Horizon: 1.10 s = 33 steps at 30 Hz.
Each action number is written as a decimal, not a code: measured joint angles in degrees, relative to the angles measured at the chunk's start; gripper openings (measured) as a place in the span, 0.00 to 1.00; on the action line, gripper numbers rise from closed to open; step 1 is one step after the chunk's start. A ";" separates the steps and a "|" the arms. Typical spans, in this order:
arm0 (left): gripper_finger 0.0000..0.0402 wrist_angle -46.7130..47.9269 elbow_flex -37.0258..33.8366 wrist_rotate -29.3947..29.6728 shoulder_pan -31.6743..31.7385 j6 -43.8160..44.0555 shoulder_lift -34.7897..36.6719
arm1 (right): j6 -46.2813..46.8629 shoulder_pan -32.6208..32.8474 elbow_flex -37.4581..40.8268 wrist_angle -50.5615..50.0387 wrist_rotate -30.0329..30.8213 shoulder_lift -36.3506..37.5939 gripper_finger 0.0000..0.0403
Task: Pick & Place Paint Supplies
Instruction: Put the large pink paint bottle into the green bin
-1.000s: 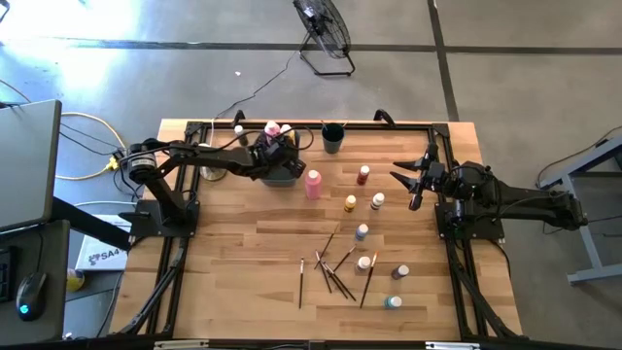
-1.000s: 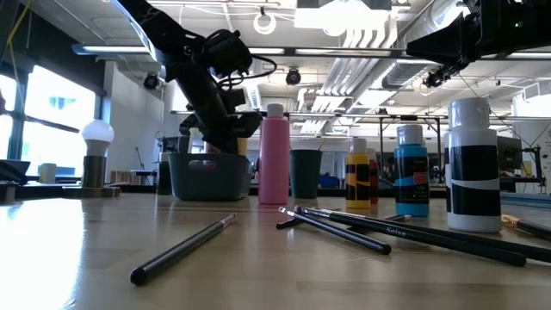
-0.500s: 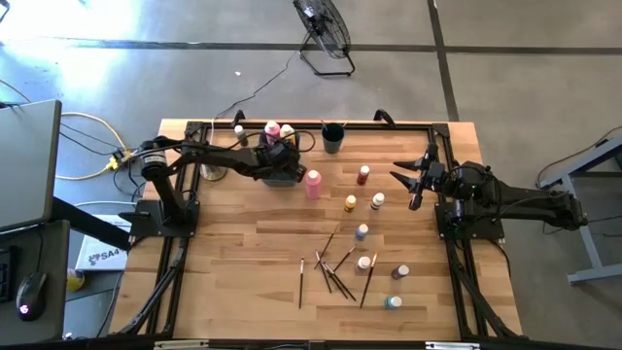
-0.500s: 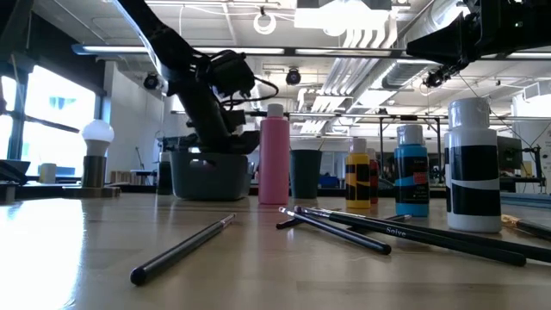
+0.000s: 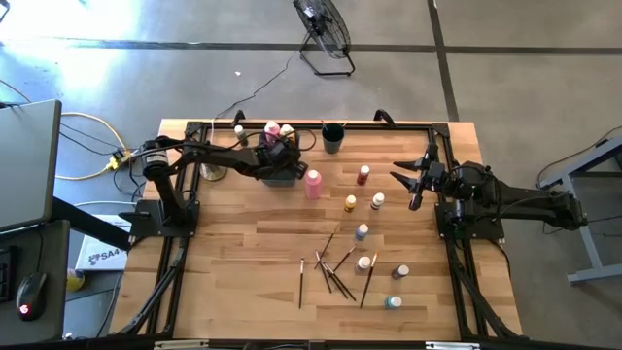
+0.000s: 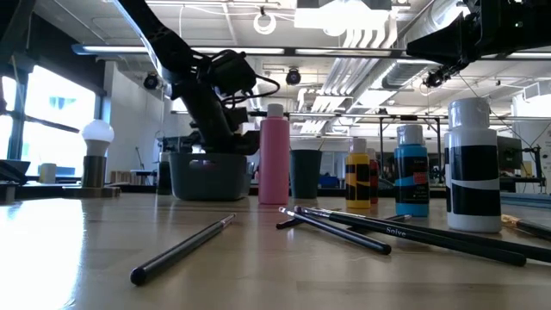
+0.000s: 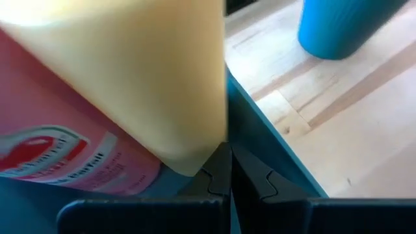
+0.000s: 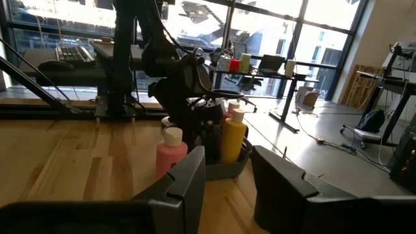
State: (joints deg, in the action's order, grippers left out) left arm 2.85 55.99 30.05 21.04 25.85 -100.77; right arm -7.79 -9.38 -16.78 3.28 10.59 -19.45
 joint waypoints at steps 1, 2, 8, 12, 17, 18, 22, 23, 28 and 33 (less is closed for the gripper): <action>0.00 -0.04 0.00 0.60 0.00 -0.09 0.00 | 0.00 0.01 0.00 0.01 0.00 -0.01 0.30; 0.00 -0.06 0.00 0.86 0.00 -0.09 0.00 | 0.00 0.00 0.00 -0.01 0.00 -0.01 0.30; 0.00 -0.13 0.00 2.63 -0.02 -0.37 0.00 | 0.00 0.00 0.00 -0.01 0.00 0.01 0.30; 0.00 -0.08 0.00 3.79 0.00 -0.59 0.00 | 0.00 0.01 0.00 -0.03 0.00 0.01 0.30; 0.00 0.09 -0.04 3.95 0.00 -1.41 -0.02 | 0.00 0.01 0.00 -0.03 0.00 -0.01 0.30; 0.00 0.09 -0.05 3.67 0.00 -1.40 -0.02 | 0.00 0.00 0.00 -0.04 0.00 0.01 0.30; 0.00 0.11 -0.07 2.42 -0.04 -1.46 -0.07 | 0.00 -0.01 0.00 -0.04 0.00 -0.01 0.30; 0.00 0.11 -0.07 2.09 -0.04 -1.47 -0.07 | 0.00 0.01 0.00 -0.04 0.00 0.01 0.30; 0.00 -0.06 -0.07 0.33 -0.06 -1.67 0.11 | 0.00 0.01 0.00 -0.05 0.00 -0.01 0.30; 0.00 0.45 0.39 0.30 -0.07 -3.11 1.62 | 0.00 0.00 0.00 -0.04 0.00 -0.01 0.30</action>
State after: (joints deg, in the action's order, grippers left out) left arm 3.30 56.38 30.35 20.97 22.73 -99.15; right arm -7.79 -9.38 -16.78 3.24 10.59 -19.46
